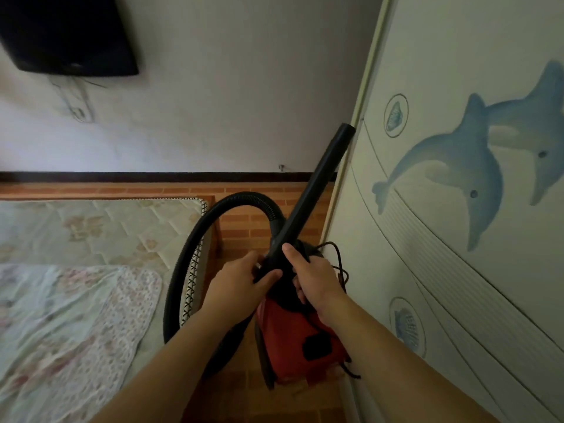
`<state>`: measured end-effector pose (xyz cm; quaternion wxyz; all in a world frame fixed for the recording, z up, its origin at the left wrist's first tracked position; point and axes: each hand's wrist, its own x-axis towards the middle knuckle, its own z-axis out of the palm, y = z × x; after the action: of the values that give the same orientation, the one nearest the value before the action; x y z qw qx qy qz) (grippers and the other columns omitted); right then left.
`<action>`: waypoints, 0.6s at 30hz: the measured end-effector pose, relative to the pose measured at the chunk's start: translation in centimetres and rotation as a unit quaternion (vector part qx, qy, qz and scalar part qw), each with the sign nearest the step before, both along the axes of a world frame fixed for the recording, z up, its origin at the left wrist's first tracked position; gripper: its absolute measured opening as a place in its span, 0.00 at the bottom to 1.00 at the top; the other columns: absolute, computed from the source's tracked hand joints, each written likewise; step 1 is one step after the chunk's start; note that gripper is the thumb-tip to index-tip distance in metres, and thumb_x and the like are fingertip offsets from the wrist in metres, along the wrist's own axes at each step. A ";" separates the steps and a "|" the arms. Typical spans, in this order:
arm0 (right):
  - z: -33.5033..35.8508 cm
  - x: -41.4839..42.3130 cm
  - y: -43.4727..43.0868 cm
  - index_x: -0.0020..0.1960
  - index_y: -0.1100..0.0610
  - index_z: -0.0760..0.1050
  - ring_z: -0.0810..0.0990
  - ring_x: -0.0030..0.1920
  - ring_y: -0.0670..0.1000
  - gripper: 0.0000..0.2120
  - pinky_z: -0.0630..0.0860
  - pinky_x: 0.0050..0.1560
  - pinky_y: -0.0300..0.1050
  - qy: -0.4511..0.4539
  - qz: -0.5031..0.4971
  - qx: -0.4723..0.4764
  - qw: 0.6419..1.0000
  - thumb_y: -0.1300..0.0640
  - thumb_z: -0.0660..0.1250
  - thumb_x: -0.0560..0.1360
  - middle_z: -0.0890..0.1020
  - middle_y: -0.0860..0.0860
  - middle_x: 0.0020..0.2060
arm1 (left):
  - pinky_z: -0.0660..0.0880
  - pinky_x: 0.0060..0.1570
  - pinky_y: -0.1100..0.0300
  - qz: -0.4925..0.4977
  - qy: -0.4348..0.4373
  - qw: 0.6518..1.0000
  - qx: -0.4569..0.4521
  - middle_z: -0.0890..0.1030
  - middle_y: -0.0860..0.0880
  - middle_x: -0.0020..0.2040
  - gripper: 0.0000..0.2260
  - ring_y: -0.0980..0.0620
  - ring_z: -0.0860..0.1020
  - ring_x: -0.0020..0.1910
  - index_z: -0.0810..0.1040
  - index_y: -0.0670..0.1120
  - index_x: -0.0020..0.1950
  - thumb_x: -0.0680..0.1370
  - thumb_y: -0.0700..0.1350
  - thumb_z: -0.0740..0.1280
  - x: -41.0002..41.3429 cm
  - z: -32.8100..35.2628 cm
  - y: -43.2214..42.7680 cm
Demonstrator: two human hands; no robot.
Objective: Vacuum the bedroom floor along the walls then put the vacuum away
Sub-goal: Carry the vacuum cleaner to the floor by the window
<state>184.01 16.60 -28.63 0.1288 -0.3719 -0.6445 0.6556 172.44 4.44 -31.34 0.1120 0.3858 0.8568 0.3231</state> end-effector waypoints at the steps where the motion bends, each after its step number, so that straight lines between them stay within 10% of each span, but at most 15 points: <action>1: 0.6 -0.6 1.0 0.40 0.55 0.75 0.69 0.23 0.46 0.22 0.66 0.26 0.40 0.007 0.009 0.004 1.000 0.37 0.67 0.78 0.72 0.48 0.26 | 0.77 0.39 0.61 0.005 -0.004 1.000 0.008 0.80 0.59 0.44 0.18 0.62 0.79 0.41 0.77 0.54 0.63 0.79 0.63 0.67 -0.6 0.5 1.0; 18: 5.7 -20.8 11.1 0.46 0.54 0.82 0.72 0.21 0.43 0.18 0.69 0.24 0.39 0.047 0.033 0.070 0.996 0.39 0.66 0.80 0.75 0.43 0.21 | 0.82 0.44 0.60 0.055 0.040 0.994 0.088 0.83 0.57 0.47 0.16 0.62 0.81 0.42 0.79 0.53 0.59 0.79 0.62 0.68 -19.4 5.0 11.7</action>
<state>163.26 27.69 -22.94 0.1634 -0.3091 -0.6941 0.6293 153.04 16.15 -26.32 0.0256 0.3591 0.8486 0.3875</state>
